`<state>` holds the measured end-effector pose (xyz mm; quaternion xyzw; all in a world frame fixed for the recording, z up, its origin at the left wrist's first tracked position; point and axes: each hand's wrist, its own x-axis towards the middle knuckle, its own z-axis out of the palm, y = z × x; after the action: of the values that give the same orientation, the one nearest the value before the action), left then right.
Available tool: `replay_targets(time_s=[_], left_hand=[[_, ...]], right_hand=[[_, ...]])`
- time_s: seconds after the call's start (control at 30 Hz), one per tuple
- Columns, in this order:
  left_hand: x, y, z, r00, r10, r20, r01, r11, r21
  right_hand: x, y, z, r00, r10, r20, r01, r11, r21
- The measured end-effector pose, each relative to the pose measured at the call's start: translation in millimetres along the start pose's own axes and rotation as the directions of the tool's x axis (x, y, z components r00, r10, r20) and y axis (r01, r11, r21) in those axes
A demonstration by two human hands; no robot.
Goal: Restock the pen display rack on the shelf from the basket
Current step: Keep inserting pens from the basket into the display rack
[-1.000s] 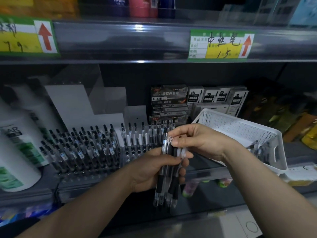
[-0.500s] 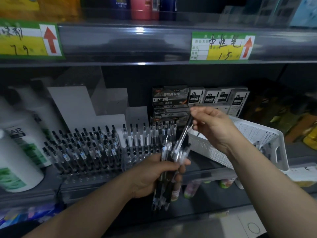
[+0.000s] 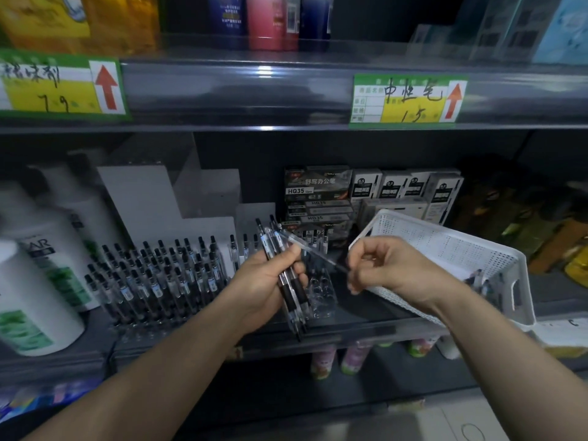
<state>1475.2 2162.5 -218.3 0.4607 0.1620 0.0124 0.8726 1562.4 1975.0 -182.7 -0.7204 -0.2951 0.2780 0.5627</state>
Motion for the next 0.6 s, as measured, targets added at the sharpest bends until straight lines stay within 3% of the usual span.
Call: replay_targets(time_s=[0.3, 0.4, 0.47, 0.6], left_hand=[[-3, -5, 13, 0.999, -0.006, 0.049, 0.002, 0.996, 0.088], [-4, -7, 11, 0.995, -0.044, 0.091, 0.034, 0.993, 0.109], [-7, -11, 12, 0.985, -0.071, 0.156, 0.048, 0.988, 0.147], [-12, -18, 12, 0.963, -0.135, 0.232, 0.090, 0.977, 0.193]], right_hand=[[11, 9, 16, 0.984, 0.067, 0.163, -0.042, 0.988, -0.151], [13, 4, 11, 0.999, 0.043, 0.024, -0.039, 0.989, -0.141], [17, 4, 13, 0.999, 0.035, -0.033, -0.038, 0.994, -0.100], [22, 10, 30, 0.988, 0.120, 0.094, -0.128, 0.988, 0.091]])
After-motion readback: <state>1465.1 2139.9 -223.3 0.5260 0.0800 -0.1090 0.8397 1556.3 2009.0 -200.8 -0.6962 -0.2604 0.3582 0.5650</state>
